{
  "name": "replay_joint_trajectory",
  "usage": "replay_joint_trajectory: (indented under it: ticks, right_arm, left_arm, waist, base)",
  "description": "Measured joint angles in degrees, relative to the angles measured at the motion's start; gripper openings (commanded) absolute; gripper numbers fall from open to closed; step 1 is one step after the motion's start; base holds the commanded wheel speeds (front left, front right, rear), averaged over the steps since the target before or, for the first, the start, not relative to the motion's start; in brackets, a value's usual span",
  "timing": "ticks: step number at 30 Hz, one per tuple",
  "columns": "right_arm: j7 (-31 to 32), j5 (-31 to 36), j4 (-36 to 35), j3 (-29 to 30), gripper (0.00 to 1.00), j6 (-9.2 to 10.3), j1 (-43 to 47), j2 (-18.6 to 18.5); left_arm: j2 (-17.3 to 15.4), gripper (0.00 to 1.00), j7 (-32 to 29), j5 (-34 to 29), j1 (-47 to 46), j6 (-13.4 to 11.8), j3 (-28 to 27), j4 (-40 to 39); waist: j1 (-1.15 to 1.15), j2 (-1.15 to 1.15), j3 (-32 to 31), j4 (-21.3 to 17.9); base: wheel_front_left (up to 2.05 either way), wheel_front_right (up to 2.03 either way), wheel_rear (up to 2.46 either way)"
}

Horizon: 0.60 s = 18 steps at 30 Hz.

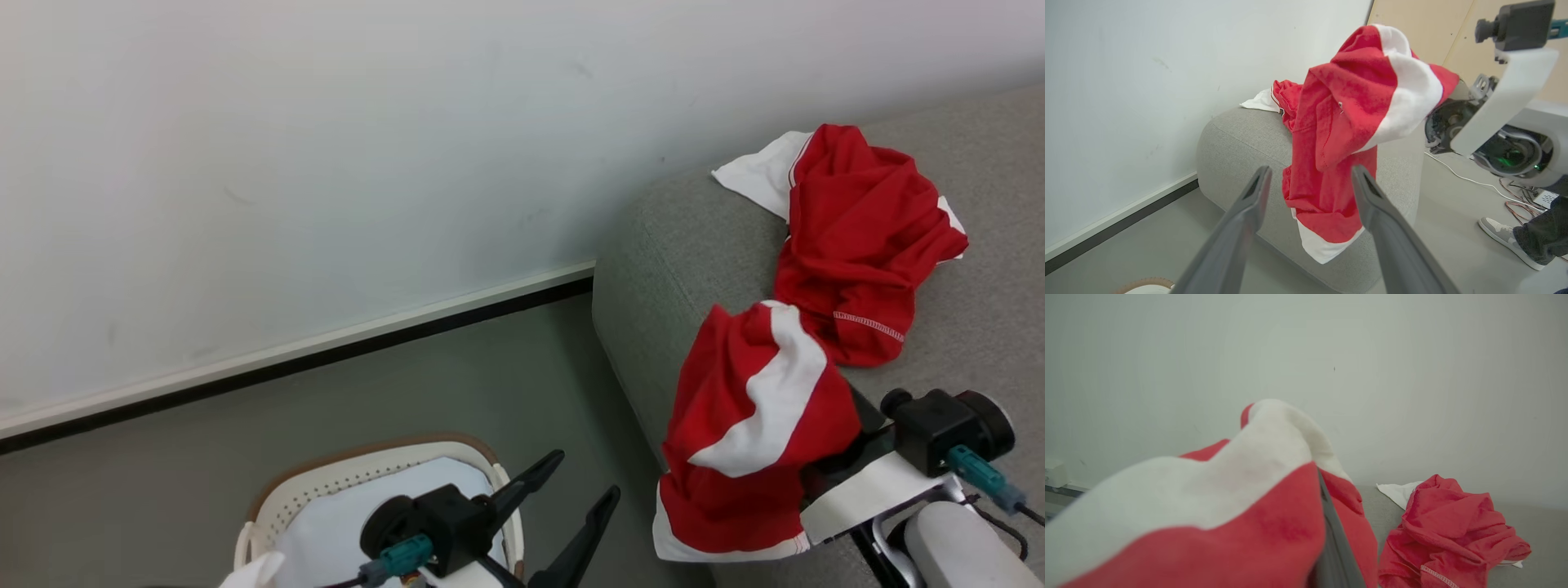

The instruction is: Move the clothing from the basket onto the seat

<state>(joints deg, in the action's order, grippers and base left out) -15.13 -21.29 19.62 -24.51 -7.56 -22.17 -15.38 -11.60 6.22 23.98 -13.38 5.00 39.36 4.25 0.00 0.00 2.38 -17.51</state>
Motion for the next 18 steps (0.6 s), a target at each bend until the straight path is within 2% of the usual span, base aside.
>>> replay_joint_trajectory:
  ticks: [7, 14, 18]
  right_arm:
    - [0.02, 2.48, -1.9, 6.41, 0.0, 0.0, -2.72, 0.58]
    - [2.86, 6.2, -3.35, 15.81, 0.0, 0.0, -15.01, 0.43]
    - [6.77, 7.64, -3.82, 23.08, 0.0, 0.0, -23.96, -2.41]
  left_arm:
    - [-1.98, 1.0, 0.41, -1.35, -3.22, 0.36, -0.26, -1.56]
    - [-5.12, 1.0, 0.92, -2.4, -8.85, 1.25, -1.44, -4.2]
    - [-6.64, 1.0, 2.23, -2.38, -11.99, 1.51, -3.38, -5.25]
  waist:
    - [0.0, 0.0, 5.36, 0.83]
    - [0.01, 0.0, 14.37, 2.65]
    - [0.01, 0.0, 20.06, 4.28]
  base:
    - [0.0, 0.0, 0.0]
    - [0.0, 0.0, 0.0]
    - [0.0, 0.0, 0.0]
